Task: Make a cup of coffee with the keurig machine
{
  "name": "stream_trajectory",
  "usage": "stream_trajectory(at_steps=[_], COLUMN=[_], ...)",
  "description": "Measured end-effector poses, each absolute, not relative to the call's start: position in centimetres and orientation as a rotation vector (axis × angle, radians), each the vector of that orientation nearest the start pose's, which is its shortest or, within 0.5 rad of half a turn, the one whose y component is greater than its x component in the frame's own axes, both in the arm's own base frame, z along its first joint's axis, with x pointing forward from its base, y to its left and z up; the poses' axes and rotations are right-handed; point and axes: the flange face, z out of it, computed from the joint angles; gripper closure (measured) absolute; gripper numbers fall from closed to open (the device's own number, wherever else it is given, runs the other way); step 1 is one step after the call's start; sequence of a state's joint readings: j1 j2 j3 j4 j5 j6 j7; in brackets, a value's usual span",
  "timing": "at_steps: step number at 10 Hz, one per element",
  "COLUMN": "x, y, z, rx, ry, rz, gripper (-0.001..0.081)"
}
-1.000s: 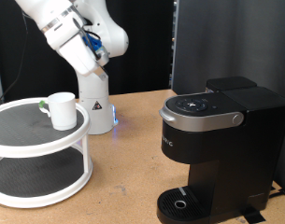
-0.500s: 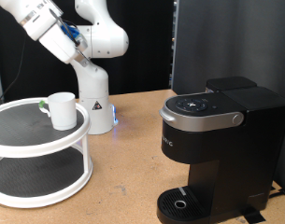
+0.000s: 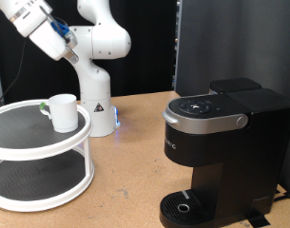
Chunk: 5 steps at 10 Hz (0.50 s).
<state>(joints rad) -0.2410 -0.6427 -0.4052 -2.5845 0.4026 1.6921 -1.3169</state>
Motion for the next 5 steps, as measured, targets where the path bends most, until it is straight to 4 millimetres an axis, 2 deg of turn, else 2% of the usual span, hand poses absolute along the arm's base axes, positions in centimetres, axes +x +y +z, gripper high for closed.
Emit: stream_trajectory(at_steps=[3, 5], x=[27.8, 26.3], y=[-18.1, -19.2], z=[43.6, 43.3], rx=[-2.415, -2.386], ry=[-0.582, -0.557], rz=[-0.442, -0.443], gripper=[0.0804, 0.0804])
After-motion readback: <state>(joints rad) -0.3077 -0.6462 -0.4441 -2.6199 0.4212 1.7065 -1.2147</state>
